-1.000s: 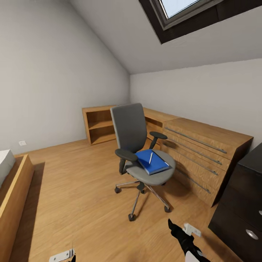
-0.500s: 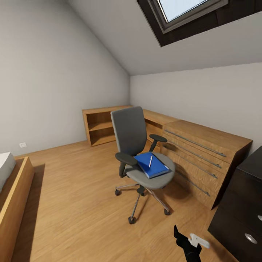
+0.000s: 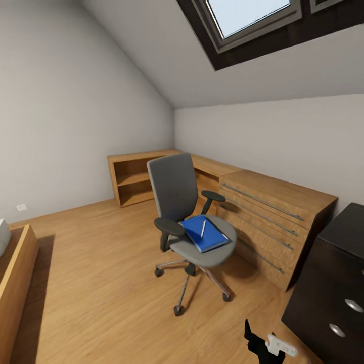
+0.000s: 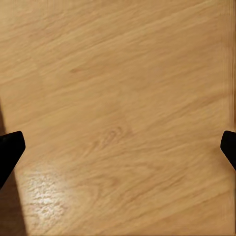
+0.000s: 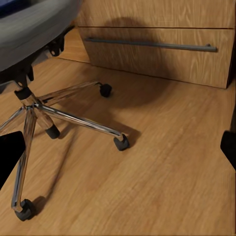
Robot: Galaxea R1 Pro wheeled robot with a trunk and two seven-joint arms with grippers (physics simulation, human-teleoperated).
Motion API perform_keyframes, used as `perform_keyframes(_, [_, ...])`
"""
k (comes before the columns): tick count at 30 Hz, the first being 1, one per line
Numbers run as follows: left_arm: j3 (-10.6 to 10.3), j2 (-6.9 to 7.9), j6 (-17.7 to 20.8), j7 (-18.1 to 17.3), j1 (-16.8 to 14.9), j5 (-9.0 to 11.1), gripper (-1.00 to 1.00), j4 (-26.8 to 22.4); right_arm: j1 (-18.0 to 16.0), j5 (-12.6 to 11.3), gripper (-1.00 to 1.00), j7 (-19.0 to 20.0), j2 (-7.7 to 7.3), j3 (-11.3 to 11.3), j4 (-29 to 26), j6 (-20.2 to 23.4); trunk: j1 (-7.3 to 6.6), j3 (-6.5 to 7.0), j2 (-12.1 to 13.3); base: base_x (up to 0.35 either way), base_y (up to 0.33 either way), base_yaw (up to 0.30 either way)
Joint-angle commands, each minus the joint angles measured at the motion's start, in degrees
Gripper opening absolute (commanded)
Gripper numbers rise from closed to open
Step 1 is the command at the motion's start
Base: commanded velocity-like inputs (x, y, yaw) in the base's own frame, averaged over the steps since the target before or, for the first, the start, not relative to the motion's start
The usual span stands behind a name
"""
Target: In the bedroom, organize the workspace by keeping the computer under the desk, ensuring the monitor is on the desk, placing the keyboard on the desk next to the monitor, placing the mouse on the desk next to the keyboard, moving the folder from the swivel chair onto the desk next to the mouse, stacking the notebook on top of the folder with the pen on top of the notebook, and positioning the swivel chair next to the desk.
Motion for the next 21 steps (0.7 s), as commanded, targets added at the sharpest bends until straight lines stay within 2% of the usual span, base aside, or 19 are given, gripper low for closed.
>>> perform_keyframes(1, [0.1,-0.05,-0.2,0.1,0.0,-0.7,1.0,0.2,0.0,-0.1,1.0,0.6,0.19,-0.2,0.1,-0.4,-0.23,0.19,0.4,0.0,0.0,-0.205])
perform_keyframes(11, [0.1,-0.06,-0.4,0.2,0.0,-1.2,1.0,2.1,0.5,6.3,1.0,0.5,1.18,-0.3,0.1,-1.9,-2.43,2.49,4.4,0.0,0.0,-0.221])
perform_keyframes(21, [0.1,0.09,-0.5,0.1,-0.3,-0.9,1.0,4.9,1.2,9.4,1.0,0.5,1.31,-0.3,0.1,-2.2,-4.62,4.8,8.4,0.0,0.0,-0.228])
